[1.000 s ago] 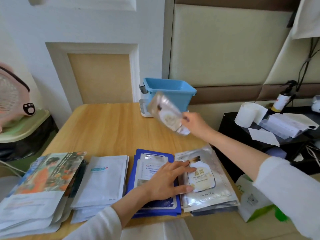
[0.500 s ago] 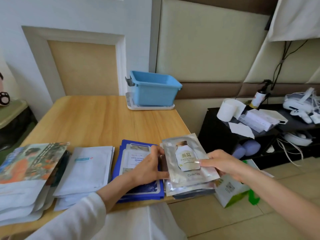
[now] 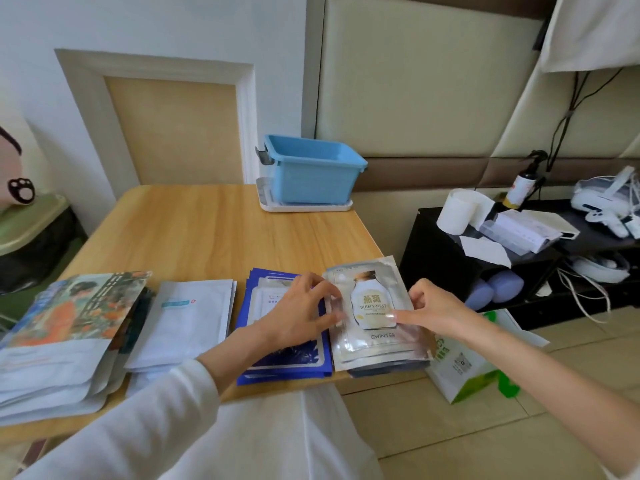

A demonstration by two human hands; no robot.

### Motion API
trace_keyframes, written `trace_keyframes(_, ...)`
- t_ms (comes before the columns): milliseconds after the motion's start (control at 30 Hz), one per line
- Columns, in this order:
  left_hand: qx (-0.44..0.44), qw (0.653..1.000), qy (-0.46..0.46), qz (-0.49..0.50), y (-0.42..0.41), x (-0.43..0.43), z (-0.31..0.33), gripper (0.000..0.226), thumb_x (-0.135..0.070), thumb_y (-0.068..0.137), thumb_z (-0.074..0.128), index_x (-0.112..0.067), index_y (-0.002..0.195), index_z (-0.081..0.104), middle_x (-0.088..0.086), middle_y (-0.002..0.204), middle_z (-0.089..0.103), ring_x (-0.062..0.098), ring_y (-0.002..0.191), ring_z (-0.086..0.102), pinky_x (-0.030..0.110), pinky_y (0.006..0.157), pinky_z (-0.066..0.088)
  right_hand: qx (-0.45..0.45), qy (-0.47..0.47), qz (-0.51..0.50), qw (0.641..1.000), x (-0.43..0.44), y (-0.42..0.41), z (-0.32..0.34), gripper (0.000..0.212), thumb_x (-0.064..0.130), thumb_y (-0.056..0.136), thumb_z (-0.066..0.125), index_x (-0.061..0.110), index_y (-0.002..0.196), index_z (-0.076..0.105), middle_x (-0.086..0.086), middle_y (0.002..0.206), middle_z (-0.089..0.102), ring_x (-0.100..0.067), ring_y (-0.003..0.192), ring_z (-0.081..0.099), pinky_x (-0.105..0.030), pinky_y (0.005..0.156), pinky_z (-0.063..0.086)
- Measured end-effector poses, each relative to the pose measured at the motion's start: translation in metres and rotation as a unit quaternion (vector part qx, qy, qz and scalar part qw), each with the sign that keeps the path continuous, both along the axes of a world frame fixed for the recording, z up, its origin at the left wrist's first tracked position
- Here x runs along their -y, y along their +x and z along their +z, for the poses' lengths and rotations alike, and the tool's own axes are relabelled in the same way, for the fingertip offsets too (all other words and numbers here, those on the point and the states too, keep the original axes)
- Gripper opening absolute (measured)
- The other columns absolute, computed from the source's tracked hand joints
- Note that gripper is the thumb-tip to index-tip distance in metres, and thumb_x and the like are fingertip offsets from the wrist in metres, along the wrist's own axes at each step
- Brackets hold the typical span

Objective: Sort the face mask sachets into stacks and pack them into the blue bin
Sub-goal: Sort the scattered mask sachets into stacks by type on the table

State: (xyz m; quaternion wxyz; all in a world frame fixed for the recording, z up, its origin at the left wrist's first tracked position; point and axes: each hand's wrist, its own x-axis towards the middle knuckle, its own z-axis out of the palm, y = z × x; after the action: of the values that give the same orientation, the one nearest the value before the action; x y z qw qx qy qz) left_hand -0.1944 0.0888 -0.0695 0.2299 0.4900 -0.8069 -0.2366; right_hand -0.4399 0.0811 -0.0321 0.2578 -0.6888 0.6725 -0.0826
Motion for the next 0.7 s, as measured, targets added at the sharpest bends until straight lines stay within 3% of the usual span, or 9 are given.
trace_keyframes(100,0.153,0.986,-0.058,-0.02,-0.004,-0.005,0.003,0.077,-0.079,0.064,0.049,-0.03,0.123,0.038,-0.01,0.109,0.032,0.011,0.106,0.03,0.028,0.101,0.023,0.042,0.021,-0.017,0.999,0.005,-0.004,-0.008,0.071,0.055,0.067,0.075,0.018,0.121,0.046,0.001,0.111,0.058,-0.012,0.096,0.058,-0.026,0.072,0.048)
trace_keyframes(200,0.247,0.965,-0.09,-0.024,-0.012,-0.009,0.0,0.082,-0.078,0.063,0.056,-0.027,0.124,0.035,-0.004,0.111,0.037,0.017,0.105,0.033,0.033,0.101,0.02,0.134,0.103,-0.05,0.984,0.008,-0.006,-0.009,0.067,0.048,0.068,0.077,0.015,0.12,0.051,-0.001,0.111,0.064,-0.016,0.099,0.062,-0.032,0.085,0.052)
trace_keyframes(300,0.254,0.964,-0.074,-0.021,-0.016,-0.008,0.001,0.083,-0.074,0.064,0.06,-0.025,0.125,0.033,-0.001,0.112,0.038,0.02,0.106,0.034,0.034,0.1,0.022,0.21,0.167,-0.071,0.961,0.01,-0.005,-0.003,0.048,0.032,0.073,0.078,0.011,0.111,0.058,-0.005,0.103,0.07,-0.018,0.096,0.065,-0.034,0.084,0.053)
trace_keyframes(400,0.258,0.964,-0.057,-0.027,-0.018,-0.008,0.001,0.083,-0.073,0.065,0.061,-0.024,0.125,0.032,0.0,0.114,0.039,0.021,0.108,0.034,0.035,0.101,0.022,0.247,0.201,-0.097,0.943,0.017,-0.004,-0.001,0.051,0.031,0.07,0.08,0.005,0.111,0.063,-0.01,0.101,0.072,-0.025,0.1,0.065,-0.045,0.095,0.048)
trace_keyframes(533,0.252,0.967,-0.036,-0.031,-0.021,-0.007,0.001,0.083,-0.073,0.065,0.062,-0.024,0.125,0.033,0.001,0.117,0.041,0.021,0.111,0.035,0.036,0.103,0.022,0.296,0.24,-0.091,0.92,0.026,0.007,0.001,0.059,0.035,0.064,0.081,0.006,0.113,0.065,-0.012,0.101,0.073,-0.027,0.096,0.069,-0.039,0.083,0.055)
trace_keyframes(700,0.218,0.975,-0.008,-0.043,-0.019,-0.005,0.003,0.074,-0.067,0.072,0.062,-0.025,0.125,0.032,0.0,0.12,0.041,0.019,0.113,0.035,0.035,0.104,0.022,0.314,0.249,-0.063,0.914,0.038,0.014,0.004,0.06,0.021,0.06,0.087,0.004,0.112,0.065,-0.018,0.107,0.07,-0.035,0.103,0.066,-0.049,0.094,0.05)
